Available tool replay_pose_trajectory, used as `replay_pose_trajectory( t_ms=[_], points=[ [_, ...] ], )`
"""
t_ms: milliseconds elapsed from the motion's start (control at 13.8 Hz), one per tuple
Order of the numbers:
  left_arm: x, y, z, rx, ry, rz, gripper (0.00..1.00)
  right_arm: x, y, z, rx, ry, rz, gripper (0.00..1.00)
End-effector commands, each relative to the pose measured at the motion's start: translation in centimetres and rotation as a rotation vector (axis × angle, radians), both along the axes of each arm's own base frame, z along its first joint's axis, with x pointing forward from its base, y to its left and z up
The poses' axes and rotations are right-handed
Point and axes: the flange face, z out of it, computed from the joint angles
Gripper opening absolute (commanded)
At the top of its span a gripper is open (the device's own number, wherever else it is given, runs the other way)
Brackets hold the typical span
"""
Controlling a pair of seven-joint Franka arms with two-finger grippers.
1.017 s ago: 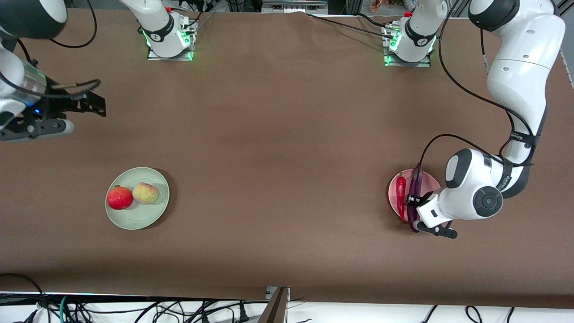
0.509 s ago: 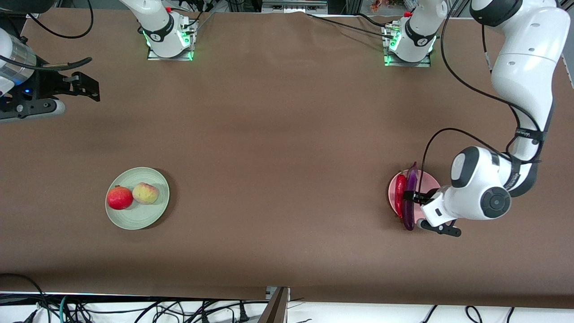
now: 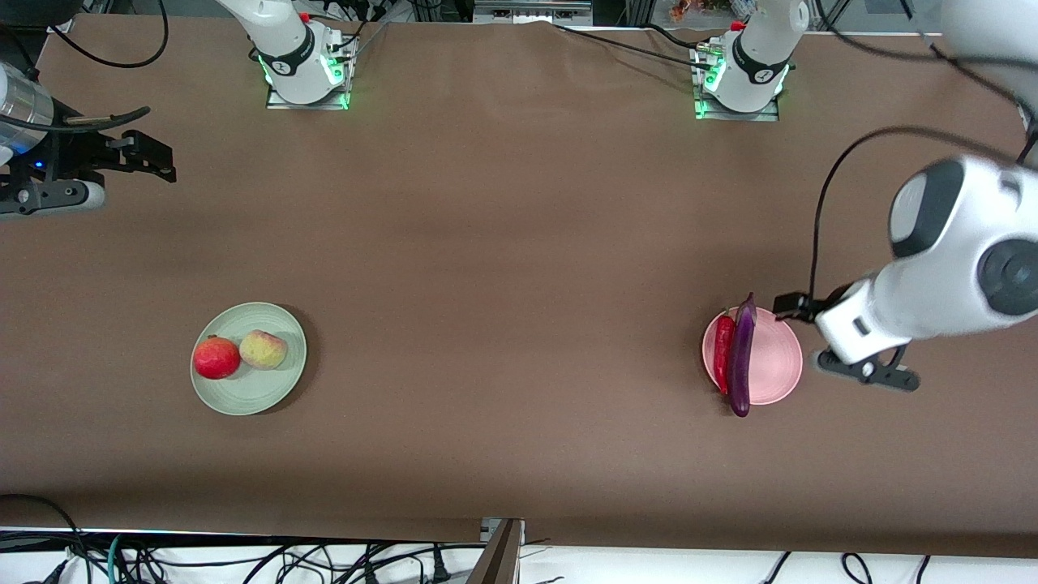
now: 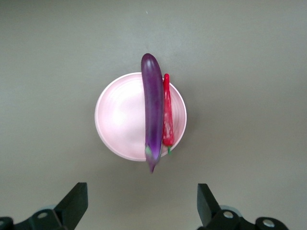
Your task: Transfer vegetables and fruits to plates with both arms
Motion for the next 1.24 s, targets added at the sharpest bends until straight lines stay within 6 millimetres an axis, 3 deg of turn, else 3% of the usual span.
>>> replay_pose_trajectory(
  t_ms=[0,218,509,581,654,727,799,945,1090,1163],
  points=[
    [-3.6,-0.1,6.3,0.051,-0.038,-0.003,1.0,-0.8,0.1,0.6,0.006,0.001,-0.019,1.0],
    [-7.4,0.1,10.1,0.117,0.04,-0.021,1.0,-0.5,-0.2,0.3,0.007,0.005,-0.018,1.0],
    [-8.3,-0.7,11.7,0.119,0.027,-0.03,1.0,0.0,-0.1,0.3,0.004,0.0,-0.013,1.0],
    [-8.6,-2.6,13.1,0.128,0.003,-0.082,1.0,0.0,-0.1,0.3,0.004,0.0,-0.013,1.0],
    [-8.9,-2.5,13.3,0.143,0.033,-0.097,1.0,0.0,-0.1,0.4,0.005,-0.003,-0.013,1.0],
    [-8.4,-0.8,13.0,0.128,0.031,-0.058,1.0,0.0,0.0,0.5,0.005,-0.008,-0.01,1.0],
    [-8.9,-0.2,14.1,0.08,0.001,-0.022,1.0,0.1,0.0,0.6,0.005,-0.011,-0.01,1.0],
    [-10.1,0.6,14.2,0.032,-0.01,0.013,1.0,0.3,0.0,0.6,0.006,-0.009,-0.01,1.0],
    [-11.3,3.6,13.0,0.03,-0.054,0.075,1.0,0.3,0.0,0.7,0.008,-0.014,-0.01,1.0],
    [-11.4,4.0,12.4,0.017,-0.086,0.09,1.0,0.4,0.0,0.6,0.008,-0.015,-0.011,1.0]
  ],
)
